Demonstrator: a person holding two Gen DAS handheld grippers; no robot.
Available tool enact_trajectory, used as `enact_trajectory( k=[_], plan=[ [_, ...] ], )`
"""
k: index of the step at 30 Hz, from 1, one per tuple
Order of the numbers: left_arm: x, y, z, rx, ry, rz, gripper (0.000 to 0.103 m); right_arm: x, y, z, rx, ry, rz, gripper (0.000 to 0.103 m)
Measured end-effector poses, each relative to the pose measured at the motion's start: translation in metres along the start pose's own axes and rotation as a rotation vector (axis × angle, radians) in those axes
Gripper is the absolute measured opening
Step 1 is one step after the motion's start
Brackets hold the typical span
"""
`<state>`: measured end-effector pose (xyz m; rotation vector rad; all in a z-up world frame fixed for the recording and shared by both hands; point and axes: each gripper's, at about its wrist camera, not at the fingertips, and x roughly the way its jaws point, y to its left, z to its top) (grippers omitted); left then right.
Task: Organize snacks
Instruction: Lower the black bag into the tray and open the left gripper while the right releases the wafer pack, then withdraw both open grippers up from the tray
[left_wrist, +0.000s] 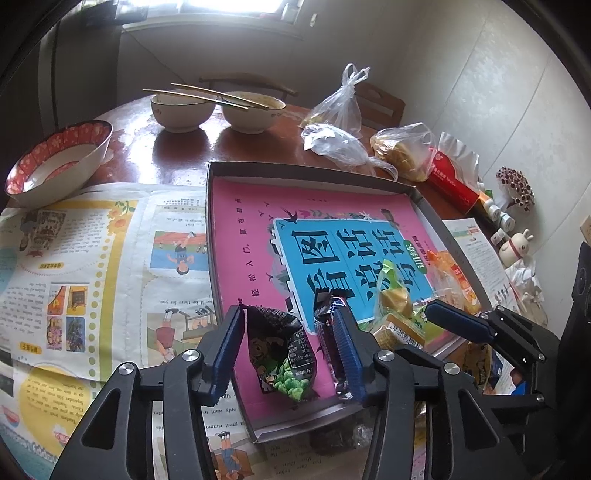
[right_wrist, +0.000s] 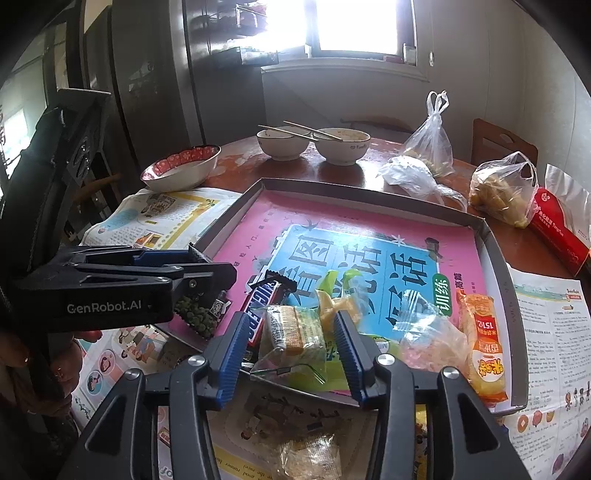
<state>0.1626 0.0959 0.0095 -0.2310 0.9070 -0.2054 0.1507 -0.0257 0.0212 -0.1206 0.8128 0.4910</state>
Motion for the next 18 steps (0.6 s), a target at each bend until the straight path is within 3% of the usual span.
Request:
enact_trajectory(
  k=[18],
  plan=[
    [-0.014,-0.005,0.000,0.015,-0.033,0.025,0.064,-0.010,-0.002,0.002,0.008,-0.027,-0.001,0.058]
  ],
)
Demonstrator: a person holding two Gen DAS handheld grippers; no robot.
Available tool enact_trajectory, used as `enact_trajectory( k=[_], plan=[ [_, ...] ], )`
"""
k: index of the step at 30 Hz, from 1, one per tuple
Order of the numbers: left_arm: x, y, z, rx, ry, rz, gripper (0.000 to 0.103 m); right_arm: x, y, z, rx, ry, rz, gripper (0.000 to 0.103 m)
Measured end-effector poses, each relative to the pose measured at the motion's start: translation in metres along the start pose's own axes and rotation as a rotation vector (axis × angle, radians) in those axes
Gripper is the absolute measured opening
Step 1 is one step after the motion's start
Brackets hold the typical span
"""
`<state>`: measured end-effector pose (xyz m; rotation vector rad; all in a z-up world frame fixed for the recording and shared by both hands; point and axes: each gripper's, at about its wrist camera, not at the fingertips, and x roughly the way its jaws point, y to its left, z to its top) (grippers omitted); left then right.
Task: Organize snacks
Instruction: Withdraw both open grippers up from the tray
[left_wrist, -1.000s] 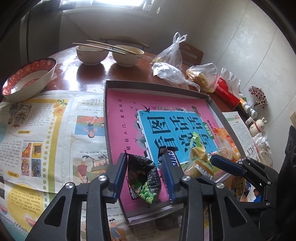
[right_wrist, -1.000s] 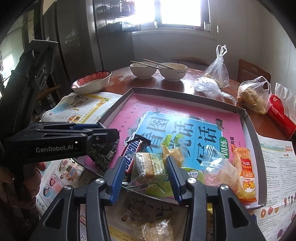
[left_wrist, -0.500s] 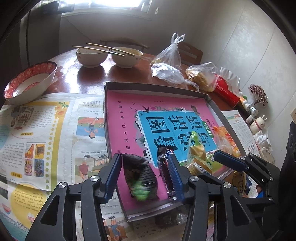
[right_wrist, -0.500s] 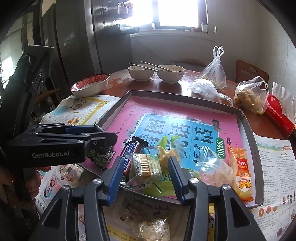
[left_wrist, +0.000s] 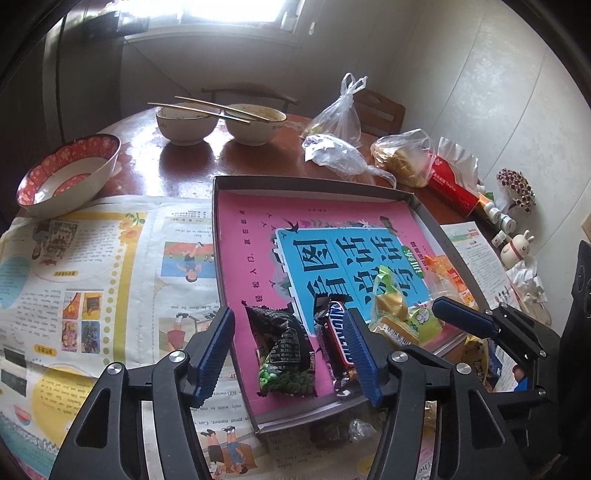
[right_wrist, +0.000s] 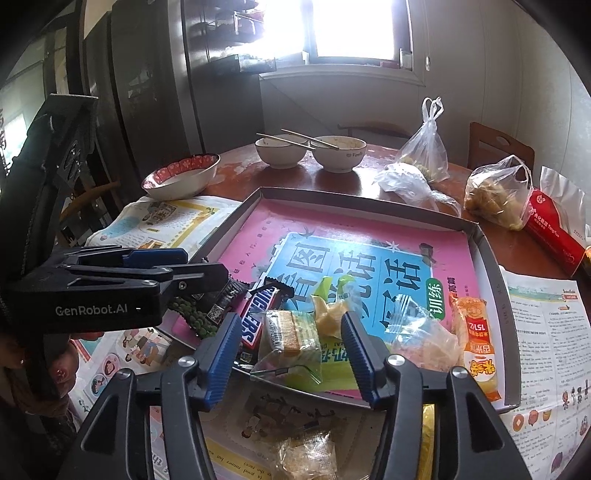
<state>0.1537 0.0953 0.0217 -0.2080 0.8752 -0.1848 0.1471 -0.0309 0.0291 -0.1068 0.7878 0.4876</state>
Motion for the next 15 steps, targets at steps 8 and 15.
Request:
enact_trajectory(
  k=[8,15],
  plan=[
    [-0.005,-0.001,-0.001,0.001,-0.010,0.012,0.070,-0.006,-0.005,0.000,0.020,-0.024,-0.002,0.062],
    [-0.009,-0.004,-0.002,0.001,-0.017,0.012,0.075,-0.015,-0.009,0.002,0.036,-0.055,0.000,0.069]
  ],
)
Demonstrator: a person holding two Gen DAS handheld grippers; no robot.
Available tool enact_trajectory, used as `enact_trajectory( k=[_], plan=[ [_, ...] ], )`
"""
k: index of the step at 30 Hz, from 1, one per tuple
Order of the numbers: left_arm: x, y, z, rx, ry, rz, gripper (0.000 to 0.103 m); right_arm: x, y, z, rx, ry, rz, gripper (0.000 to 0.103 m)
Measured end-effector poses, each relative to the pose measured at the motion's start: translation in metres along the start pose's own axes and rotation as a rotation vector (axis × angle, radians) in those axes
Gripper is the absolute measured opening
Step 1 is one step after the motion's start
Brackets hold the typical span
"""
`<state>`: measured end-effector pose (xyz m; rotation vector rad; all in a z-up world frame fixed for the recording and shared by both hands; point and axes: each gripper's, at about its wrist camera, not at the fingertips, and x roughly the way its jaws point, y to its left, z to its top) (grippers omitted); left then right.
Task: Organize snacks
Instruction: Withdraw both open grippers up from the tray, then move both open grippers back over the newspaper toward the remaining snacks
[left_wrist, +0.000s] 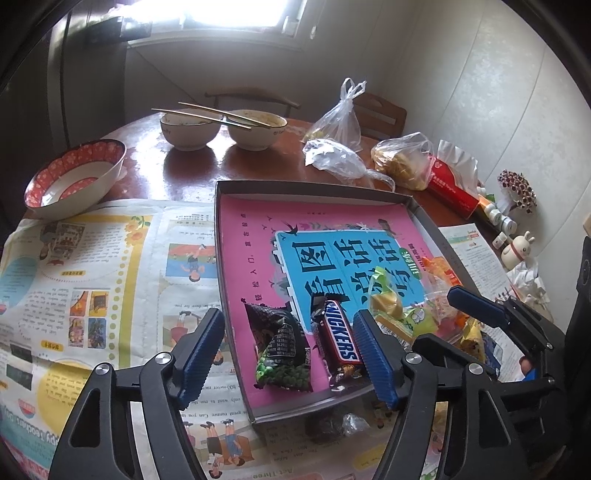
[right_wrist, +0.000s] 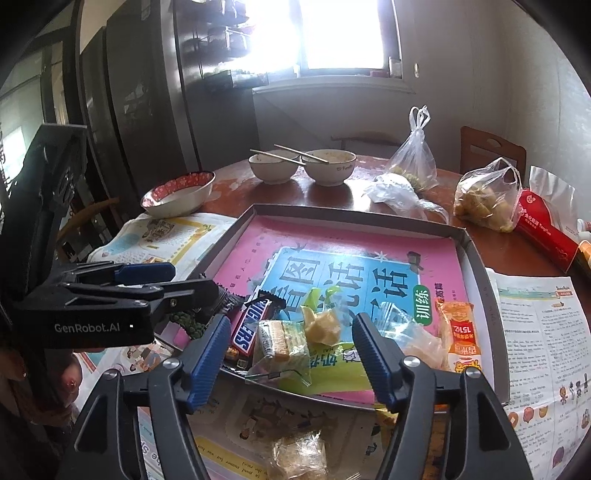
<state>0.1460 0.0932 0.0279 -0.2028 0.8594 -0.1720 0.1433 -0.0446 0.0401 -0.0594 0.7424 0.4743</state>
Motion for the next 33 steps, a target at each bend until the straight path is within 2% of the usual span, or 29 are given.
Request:
enact_trajectory(
  k=[33],
  plan=[
    [-0.032,-0.023,-0.014,0.021,-0.052,-0.013,0.077,-0.051,-0.032,-0.004,0.068,-0.112,-0.035,0.076]
  ],
)
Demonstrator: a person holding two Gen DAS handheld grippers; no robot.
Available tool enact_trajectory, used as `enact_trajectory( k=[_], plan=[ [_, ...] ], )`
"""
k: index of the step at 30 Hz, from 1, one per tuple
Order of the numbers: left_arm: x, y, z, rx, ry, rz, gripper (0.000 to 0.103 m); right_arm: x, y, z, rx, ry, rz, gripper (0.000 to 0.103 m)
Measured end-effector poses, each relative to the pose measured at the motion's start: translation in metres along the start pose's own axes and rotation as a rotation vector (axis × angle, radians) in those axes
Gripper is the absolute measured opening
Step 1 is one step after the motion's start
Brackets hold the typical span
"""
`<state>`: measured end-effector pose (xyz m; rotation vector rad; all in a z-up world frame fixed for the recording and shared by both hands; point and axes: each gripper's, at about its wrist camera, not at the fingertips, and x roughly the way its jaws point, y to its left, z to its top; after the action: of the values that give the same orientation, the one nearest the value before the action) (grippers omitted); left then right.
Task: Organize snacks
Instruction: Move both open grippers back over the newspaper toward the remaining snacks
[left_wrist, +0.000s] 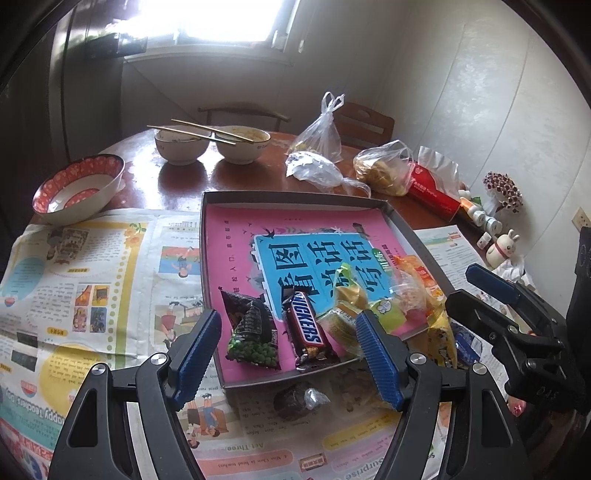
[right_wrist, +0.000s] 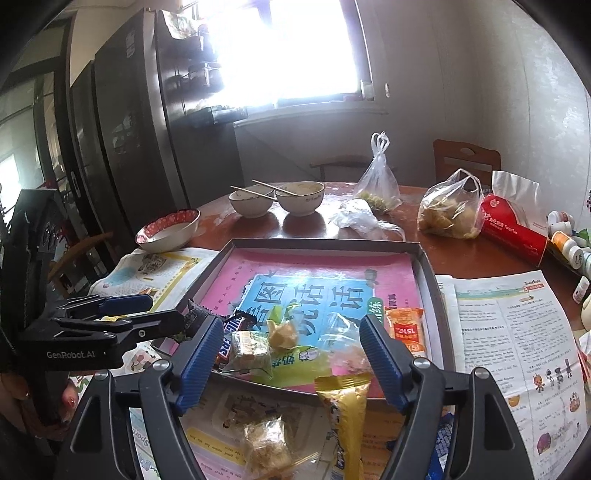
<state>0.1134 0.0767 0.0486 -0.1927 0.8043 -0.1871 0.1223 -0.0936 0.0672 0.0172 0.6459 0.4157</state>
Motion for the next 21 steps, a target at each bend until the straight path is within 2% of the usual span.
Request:
enact_trajectory(
  k=[21],
  plan=[
    [-0.017,-0.013,-0.014,0.028,-0.014,0.014,0.077,-0.031,-0.016,-0.010,0.028,-0.023,-0.032,0.077]
  ],
)
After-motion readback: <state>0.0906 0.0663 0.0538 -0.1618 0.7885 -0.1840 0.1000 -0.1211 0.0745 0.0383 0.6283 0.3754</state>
